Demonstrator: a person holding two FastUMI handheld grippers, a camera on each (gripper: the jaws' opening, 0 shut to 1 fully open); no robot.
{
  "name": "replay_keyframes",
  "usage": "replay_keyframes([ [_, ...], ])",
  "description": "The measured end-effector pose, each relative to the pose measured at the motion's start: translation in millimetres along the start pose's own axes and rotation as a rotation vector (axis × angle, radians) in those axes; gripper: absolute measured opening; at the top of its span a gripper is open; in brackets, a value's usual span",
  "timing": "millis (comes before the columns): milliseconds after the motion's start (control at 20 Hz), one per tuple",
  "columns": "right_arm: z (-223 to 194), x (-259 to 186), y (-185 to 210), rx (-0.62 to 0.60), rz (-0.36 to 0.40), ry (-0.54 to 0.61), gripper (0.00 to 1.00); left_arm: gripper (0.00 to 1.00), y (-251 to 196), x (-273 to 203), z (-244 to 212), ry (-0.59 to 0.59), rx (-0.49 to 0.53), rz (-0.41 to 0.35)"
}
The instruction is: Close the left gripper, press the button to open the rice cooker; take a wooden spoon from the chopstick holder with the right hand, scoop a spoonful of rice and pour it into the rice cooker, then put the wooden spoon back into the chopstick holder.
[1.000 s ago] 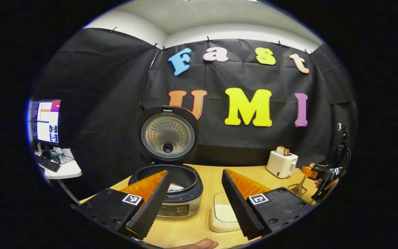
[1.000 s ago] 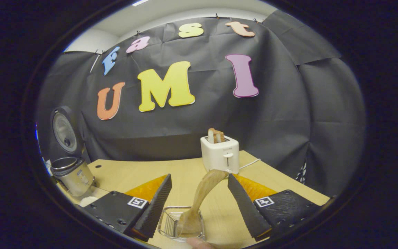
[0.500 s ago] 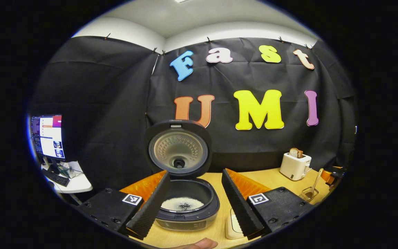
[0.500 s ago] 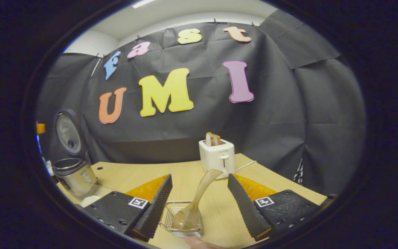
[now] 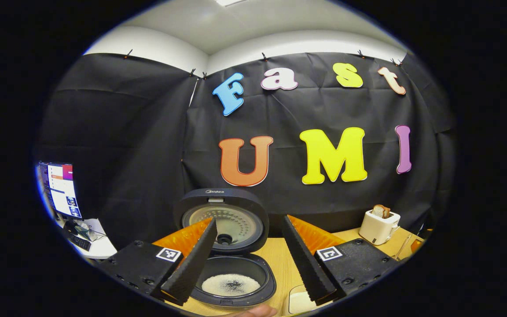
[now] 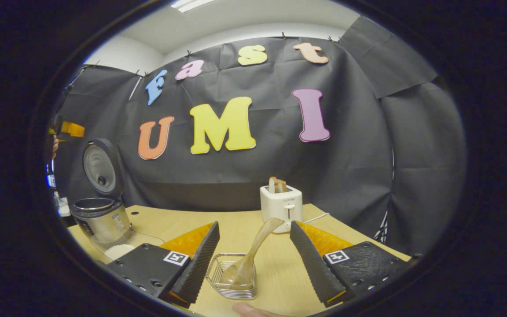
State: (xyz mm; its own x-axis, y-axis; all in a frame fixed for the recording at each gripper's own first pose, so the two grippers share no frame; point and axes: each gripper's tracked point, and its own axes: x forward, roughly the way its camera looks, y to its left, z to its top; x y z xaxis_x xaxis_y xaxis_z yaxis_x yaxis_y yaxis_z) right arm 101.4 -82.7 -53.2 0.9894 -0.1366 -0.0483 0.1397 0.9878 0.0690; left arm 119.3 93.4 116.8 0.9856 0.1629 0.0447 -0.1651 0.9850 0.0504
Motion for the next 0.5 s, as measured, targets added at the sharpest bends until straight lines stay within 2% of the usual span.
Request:
replay_keyframes([
  [50,1,-3,3,-0.003,0.013,-0.007,0.96,0.96,3,7,6,-0.013,0.031,0.021],
  [100,3,-5,5,-0.002,0.023,-0.013,0.91,0.95,5,15,12,-0.031,0.071,0.044],
  [150,4,-6,4,-0.002,0.031,-0.019,0.95,0.96,8,25,17,-0.065,0.107,0.062],
  [250,8,-6,-6,-0.001,0.010,-0.035,0.96,0.95,9,42,24,-0.100,0.139,0.091],
  [350,11,-7,-13,0.027,-0.009,-0.047,0.95,0.94,10,60,29,-0.124,0.116,0.090],
  [400,12,-8,-13,0.048,0.000,-0.047,0.95,0.94,11,69,32,-0.135,0.089,0.094],
  [450,12,-8,-12,0.069,0.012,-0.044,0.91,0.94,17,80,35,-0.148,0.062,0.104],
  [500,12,-8,-12,0.086,0.020,-0.039,0.92,0.94,20,91,35,-0.152,0.031,0.105],
])
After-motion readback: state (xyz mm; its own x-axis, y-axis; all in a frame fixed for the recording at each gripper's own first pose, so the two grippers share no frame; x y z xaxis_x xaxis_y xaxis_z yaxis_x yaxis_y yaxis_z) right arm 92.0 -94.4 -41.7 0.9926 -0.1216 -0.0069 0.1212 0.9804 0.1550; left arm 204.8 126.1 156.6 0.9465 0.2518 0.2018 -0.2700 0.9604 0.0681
